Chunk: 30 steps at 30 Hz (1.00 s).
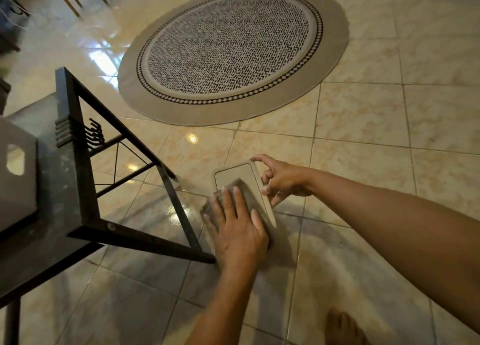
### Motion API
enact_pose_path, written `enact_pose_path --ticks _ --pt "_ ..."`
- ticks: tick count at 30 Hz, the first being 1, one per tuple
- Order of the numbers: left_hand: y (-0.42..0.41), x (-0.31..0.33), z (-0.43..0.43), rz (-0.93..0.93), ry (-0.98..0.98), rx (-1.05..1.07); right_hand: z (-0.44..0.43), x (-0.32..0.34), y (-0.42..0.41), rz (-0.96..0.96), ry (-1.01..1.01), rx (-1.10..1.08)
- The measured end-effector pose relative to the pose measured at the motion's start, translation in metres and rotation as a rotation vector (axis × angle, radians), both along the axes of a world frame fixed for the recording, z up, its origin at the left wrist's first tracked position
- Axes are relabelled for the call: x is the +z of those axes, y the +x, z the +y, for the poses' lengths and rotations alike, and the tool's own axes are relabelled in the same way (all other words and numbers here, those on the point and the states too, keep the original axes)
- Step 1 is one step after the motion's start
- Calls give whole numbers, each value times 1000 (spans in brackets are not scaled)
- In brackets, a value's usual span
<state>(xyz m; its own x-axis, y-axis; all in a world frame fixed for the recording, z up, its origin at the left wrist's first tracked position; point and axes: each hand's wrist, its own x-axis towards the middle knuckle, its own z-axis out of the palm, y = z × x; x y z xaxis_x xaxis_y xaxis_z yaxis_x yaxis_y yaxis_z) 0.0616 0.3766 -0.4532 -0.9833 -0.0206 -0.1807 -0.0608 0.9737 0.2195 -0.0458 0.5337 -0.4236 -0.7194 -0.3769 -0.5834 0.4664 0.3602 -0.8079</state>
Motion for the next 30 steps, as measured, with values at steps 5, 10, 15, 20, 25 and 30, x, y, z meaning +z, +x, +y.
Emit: enact_pose_path --ticks 5,10,15,20,25,30 --pt "-6 -8 24 4 -17 -103 -1 0 0 15 14 48" --pt "-4 -2 -2 -13 -23 7 -1 0 0 7 1 19" --pt "-20 -11 17 57 -16 -169 -2 -3 -2 4 16 57" --pt "-56 -11 -15 52 26 -128 -3 -3 -3 1 4 24" --pt "-49 -15 4 81 -37 -308 -4 -2 -3 -8 9 59" --pt "-62 -11 -14 62 -17 -170 -4 0 -2 -13 -9 31"
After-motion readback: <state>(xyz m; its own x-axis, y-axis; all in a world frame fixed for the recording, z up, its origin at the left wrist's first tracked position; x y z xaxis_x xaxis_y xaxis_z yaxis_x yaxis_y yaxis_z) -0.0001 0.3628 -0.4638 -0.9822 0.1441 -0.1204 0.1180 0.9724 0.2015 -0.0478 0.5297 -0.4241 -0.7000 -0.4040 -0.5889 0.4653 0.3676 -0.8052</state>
